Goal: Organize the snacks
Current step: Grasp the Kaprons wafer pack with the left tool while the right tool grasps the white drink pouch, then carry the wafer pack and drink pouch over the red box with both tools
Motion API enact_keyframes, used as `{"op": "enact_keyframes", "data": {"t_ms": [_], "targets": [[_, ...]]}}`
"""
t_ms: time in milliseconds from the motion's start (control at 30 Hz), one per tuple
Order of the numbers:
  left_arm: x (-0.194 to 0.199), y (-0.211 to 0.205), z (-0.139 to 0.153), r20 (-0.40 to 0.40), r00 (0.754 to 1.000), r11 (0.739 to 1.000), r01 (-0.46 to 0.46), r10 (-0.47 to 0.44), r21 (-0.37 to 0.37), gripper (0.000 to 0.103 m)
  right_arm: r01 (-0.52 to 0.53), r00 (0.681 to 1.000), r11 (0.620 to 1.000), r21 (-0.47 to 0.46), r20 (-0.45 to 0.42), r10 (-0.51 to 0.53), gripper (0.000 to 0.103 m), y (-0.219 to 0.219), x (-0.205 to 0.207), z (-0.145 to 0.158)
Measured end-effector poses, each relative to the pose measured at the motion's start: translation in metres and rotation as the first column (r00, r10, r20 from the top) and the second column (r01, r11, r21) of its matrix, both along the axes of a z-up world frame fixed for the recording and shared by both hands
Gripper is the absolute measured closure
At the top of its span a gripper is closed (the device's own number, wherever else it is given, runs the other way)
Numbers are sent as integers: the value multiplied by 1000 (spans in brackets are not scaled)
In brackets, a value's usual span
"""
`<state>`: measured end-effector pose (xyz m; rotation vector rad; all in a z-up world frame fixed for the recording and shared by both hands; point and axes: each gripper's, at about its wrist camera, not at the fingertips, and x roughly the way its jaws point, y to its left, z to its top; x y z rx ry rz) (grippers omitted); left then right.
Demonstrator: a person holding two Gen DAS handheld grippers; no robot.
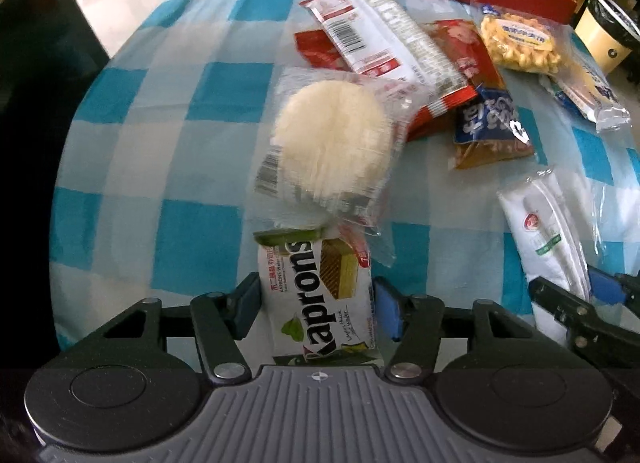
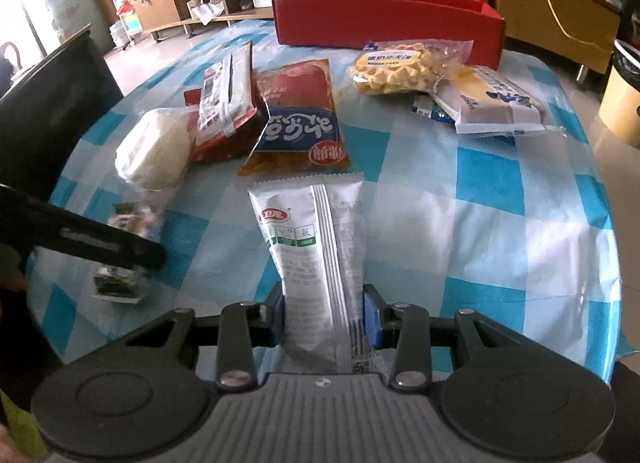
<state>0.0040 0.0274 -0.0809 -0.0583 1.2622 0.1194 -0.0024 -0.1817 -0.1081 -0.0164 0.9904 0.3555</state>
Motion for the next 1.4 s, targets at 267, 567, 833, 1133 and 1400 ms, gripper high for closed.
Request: {"op": "enact_keyframes", "data": {"t_ms": [267, 567, 833, 1133, 1400], "targets": [[-1, -7, -5, 17, 997, 996, 70, -71, 48, 32, -12, 1000, 1000, -1, 20, 12, 56, 3, 0, 0], [5, 6, -17, 0, 1000, 999, 28, -28, 43, 5, -85, 996, 996, -28, 12, 85, 43, 18, 8, -2], [3, 7, -7, 13, 993, 993, 114, -115, 25, 37, -76, 997, 996, -49, 6, 76, 68, 17, 6, 6], [-9, 9, 21, 50, 987, 986, 155, -153, -55, 38, -9, 1000, 998, 70, 2, 9, 68, -3, -6, 16], [-15, 0, 38, 75, 983, 955, 182, -168, -237, 38, 20, 1000, 991, 131, 17, -22, 68, -8, -9, 23]]}}
